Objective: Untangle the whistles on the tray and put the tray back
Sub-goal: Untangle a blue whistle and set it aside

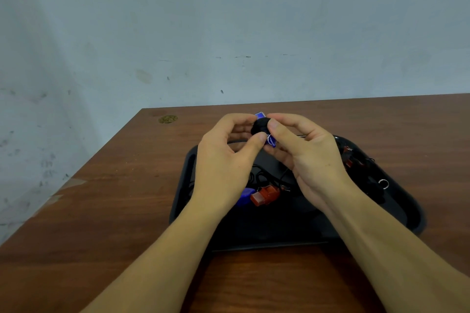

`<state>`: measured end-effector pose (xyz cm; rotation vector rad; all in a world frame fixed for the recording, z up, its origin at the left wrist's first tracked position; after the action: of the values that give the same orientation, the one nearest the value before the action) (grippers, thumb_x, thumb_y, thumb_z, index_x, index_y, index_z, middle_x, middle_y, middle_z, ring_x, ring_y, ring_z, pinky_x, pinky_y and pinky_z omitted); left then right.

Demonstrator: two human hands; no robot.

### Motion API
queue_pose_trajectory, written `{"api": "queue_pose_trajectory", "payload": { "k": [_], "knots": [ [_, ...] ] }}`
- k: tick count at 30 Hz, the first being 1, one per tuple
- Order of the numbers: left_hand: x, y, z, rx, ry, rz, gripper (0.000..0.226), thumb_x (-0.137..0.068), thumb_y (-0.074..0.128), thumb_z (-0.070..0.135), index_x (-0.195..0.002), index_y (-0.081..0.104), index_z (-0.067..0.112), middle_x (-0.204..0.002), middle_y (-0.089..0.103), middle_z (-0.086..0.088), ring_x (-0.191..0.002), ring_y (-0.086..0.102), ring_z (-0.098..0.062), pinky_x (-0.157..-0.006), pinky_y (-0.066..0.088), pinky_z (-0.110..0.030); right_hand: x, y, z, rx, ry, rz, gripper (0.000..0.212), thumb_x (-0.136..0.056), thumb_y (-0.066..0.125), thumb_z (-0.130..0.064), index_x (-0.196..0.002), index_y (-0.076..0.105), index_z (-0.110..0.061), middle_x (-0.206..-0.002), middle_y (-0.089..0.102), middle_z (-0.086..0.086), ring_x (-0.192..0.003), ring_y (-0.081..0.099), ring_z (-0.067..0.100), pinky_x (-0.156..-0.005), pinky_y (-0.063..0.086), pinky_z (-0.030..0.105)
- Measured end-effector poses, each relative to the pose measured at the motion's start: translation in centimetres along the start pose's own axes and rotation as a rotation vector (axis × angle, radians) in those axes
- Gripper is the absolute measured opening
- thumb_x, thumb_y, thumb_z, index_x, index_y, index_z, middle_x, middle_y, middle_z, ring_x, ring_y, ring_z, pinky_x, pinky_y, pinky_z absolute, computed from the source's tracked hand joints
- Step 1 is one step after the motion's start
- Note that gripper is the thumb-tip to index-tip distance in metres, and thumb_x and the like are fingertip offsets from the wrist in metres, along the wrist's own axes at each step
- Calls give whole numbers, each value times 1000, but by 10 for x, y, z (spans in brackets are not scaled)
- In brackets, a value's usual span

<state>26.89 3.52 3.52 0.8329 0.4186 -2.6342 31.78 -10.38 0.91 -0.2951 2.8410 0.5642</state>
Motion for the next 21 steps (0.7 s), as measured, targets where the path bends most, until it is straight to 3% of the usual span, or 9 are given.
{"api": "queue_pose_trajectory", "payload": {
  "k": [10, 15, 21],
  "knots": [
    [3, 1, -3, 74, -43, 63, 22, -86, 74, 4, -97, 67, 21, -93, 71, 10, -89, 66, -1, -77, 49, -11, 0, 2, 1, 22, -24, 4, 11, -91, 70, -9, -100, 73, -10, -94, 77, 17, -90, 75, 27, -82, 61, 34],
    [-2, 0, -17, 138, -145, -18, 21, -82, 77, 4, -91, 67, 20, -86, 71, 8, -80, 66, -2, -75, 54, -18, -4, -1, 2, 133, -22, -70, 11, -88, 73, -14, -99, 72, -15, -90, 75, 22, -84, 73, 27, -90, 60, 46],
    [-5, 4, -25, 194, -195, -139, 20, -81, 77, -1, -87, 68, 16, -86, 72, 0, -83, 67, -16, -82, 58, -30, -6, -3, 3, 153, 34, -194, 10, -86, 71, -12, -94, 65, -13, -76, 68, 12, -77, 68, 22, -82, 61, 39]
  ]
}}
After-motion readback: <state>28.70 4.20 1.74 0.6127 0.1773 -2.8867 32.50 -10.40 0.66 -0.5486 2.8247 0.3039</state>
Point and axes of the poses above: each hand's wrist, its own x-axis away from the middle knuckle, its own y-axis out of the palm, z = x × y, the point moved 8 cm from there along -x, towards the middle knuckle
